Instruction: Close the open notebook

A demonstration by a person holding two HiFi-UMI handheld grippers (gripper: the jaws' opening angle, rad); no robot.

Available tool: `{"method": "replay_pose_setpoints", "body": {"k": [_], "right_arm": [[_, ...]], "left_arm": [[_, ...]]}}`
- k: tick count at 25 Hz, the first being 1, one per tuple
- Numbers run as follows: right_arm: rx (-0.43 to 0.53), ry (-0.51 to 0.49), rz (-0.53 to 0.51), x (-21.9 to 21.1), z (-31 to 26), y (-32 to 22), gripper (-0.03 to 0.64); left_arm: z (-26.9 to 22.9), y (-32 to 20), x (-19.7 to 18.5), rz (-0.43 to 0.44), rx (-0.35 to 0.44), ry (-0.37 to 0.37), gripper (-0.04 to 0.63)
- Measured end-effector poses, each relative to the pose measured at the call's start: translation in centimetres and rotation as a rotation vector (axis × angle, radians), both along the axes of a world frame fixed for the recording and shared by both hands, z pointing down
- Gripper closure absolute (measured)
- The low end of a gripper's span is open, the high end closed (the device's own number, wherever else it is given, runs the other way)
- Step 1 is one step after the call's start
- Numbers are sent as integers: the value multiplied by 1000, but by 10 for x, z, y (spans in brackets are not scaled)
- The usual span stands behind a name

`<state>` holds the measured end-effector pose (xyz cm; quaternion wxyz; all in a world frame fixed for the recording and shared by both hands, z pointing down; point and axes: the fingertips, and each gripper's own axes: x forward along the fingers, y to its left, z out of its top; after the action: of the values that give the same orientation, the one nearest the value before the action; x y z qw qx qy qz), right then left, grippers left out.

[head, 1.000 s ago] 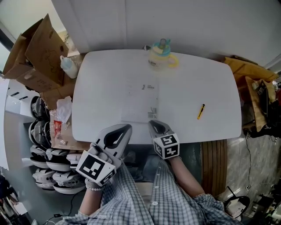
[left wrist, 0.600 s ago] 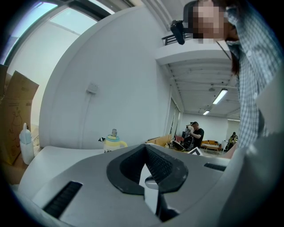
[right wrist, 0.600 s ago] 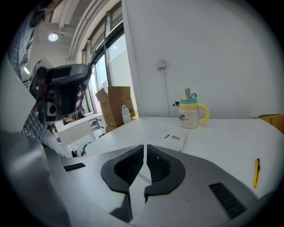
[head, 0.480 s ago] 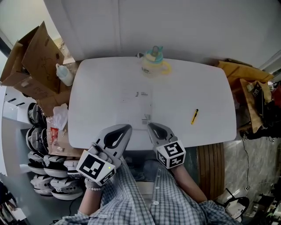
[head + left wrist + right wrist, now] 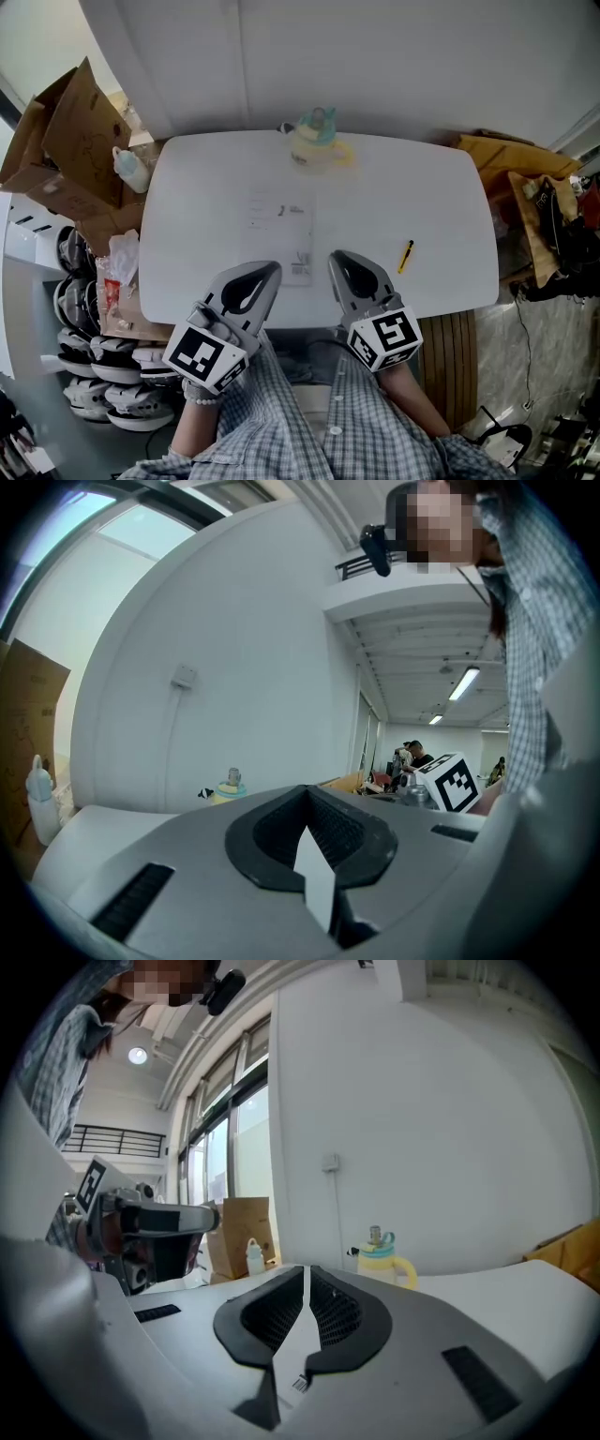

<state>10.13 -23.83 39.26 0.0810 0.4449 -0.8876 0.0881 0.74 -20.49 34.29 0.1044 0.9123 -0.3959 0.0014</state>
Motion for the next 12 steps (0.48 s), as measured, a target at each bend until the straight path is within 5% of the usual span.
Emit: {"method": "replay_pose_setpoints", "body": {"k": [12], "right_arm": [[37,-13,85,41,-16,-4,583]], "left_arm": [[-8,-3,23,35,22,-7,589]]}}
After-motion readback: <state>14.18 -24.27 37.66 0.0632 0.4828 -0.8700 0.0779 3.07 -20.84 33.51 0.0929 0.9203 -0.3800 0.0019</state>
